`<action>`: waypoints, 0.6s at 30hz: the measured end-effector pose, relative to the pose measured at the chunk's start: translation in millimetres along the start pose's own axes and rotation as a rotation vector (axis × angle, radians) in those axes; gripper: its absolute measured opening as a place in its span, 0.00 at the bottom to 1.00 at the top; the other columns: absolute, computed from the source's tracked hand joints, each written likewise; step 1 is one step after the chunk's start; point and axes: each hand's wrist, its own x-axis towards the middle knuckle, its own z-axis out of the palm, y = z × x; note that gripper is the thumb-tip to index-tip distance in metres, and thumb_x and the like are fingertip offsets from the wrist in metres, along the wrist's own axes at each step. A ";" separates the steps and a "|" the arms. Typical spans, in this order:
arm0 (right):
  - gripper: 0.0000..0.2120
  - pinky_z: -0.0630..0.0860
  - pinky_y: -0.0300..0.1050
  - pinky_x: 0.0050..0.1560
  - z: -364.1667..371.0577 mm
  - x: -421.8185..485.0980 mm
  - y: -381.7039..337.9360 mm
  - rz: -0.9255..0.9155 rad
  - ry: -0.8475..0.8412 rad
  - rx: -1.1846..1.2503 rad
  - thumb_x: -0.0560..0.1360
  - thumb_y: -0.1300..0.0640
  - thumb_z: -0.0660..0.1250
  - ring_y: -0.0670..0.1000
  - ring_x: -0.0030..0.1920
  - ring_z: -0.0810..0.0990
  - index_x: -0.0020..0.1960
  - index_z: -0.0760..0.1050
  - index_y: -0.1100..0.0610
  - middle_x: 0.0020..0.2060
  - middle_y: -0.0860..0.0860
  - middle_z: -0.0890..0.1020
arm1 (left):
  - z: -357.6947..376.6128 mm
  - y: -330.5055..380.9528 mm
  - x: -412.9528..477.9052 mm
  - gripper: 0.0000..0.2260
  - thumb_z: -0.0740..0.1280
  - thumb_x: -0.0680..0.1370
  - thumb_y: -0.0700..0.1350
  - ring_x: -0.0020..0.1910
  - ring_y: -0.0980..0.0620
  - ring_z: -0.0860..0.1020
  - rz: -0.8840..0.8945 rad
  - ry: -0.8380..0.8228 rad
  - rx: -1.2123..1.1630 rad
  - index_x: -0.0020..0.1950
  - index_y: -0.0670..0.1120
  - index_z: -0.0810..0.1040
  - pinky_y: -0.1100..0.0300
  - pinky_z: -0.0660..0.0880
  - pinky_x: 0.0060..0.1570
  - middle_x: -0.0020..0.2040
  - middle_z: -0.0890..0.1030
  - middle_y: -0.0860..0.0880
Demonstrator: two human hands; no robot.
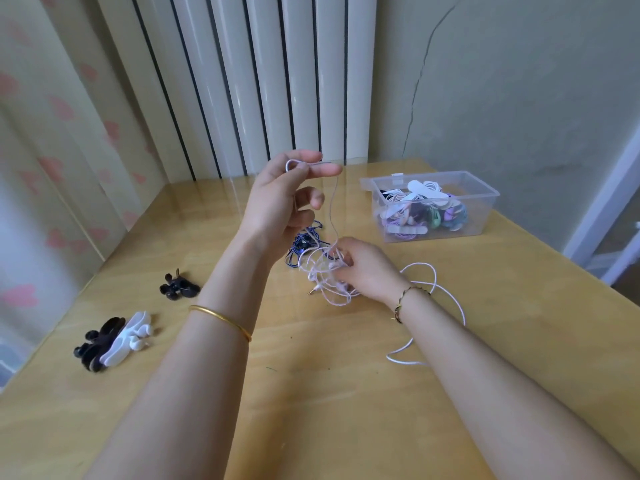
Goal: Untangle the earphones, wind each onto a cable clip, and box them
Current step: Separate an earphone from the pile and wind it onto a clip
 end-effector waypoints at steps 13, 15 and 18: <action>0.14 0.75 0.54 0.43 -36.3 -15.1 0.3 0.062 0.065 0.800 0.75 0.71 0.63 0.49 0.32 0.81 0.51 0.70 0.53 0.41 0.54 0.77 | -23.0 -29.6 0.9 0.07 0.61 0.77 0.35 0.35 0.54 0.76 -0.354 0.086 0.708 0.50 0.46 0.73 0.62 0.68 0.31 0.42 0.78 0.47; 0.16 0.75 0.59 0.47 -36.7 -14.6 -0.7 0.065 0.068 0.821 0.75 0.72 0.63 0.51 0.34 0.81 0.52 0.72 0.52 0.41 0.53 0.79 | -21.1 -29.5 1.7 0.06 0.62 0.77 0.36 0.40 0.50 0.76 -0.347 0.029 0.686 0.46 0.47 0.73 0.58 0.73 0.38 0.43 0.78 0.45; 0.19 0.75 0.60 0.49 -36.6 -14.2 -1.6 0.081 0.068 0.837 0.73 0.72 0.63 0.54 0.39 0.79 0.56 0.72 0.50 0.44 0.53 0.79 | -19.9 -29.3 3.0 0.06 0.64 0.77 0.40 0.41 0.51 0.79 -0.367 -0.085 0.597 0.52 0.44 0.78 0.59 0.75 0.40 0.49 0.80 0.43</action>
